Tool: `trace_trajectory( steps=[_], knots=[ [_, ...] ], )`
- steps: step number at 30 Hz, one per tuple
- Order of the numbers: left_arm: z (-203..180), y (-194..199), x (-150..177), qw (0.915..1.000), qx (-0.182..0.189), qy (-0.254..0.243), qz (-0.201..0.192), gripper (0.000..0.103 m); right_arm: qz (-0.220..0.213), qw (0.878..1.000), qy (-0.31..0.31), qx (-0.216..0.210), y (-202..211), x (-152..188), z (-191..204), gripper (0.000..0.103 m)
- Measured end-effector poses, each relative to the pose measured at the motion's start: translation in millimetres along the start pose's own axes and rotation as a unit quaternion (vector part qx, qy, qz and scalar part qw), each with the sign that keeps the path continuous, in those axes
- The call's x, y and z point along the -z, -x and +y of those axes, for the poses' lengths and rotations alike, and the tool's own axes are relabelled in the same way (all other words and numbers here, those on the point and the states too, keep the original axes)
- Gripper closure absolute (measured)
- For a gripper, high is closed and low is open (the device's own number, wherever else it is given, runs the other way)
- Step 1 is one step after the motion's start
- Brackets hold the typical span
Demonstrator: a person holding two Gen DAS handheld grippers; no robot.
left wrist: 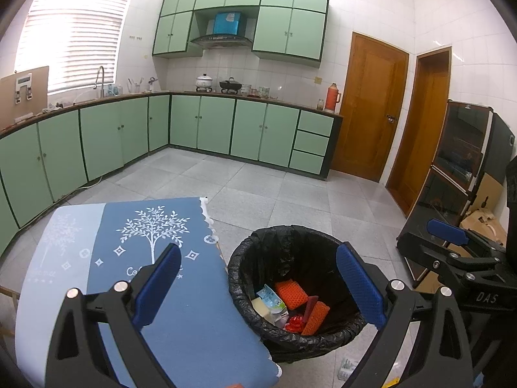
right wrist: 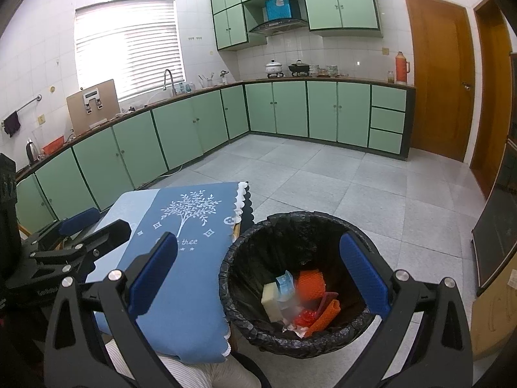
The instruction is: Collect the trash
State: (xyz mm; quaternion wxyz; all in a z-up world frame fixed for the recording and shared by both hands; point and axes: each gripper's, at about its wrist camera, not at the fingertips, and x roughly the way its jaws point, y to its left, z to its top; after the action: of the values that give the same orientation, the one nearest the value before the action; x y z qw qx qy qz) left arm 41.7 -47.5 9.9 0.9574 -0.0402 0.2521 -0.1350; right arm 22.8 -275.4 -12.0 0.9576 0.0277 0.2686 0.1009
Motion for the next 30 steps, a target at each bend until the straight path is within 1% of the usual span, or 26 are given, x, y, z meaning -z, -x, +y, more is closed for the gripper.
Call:
trace_trajectory(
  steps=[30],
  knots=[
    [1.2,0.4,0.2,1.0000,-0.001,-0.001,0.000,0.008,0.000,1.000,0.001,-0.002,-3.5,-0.3,4.8,0.005]
  ],
)
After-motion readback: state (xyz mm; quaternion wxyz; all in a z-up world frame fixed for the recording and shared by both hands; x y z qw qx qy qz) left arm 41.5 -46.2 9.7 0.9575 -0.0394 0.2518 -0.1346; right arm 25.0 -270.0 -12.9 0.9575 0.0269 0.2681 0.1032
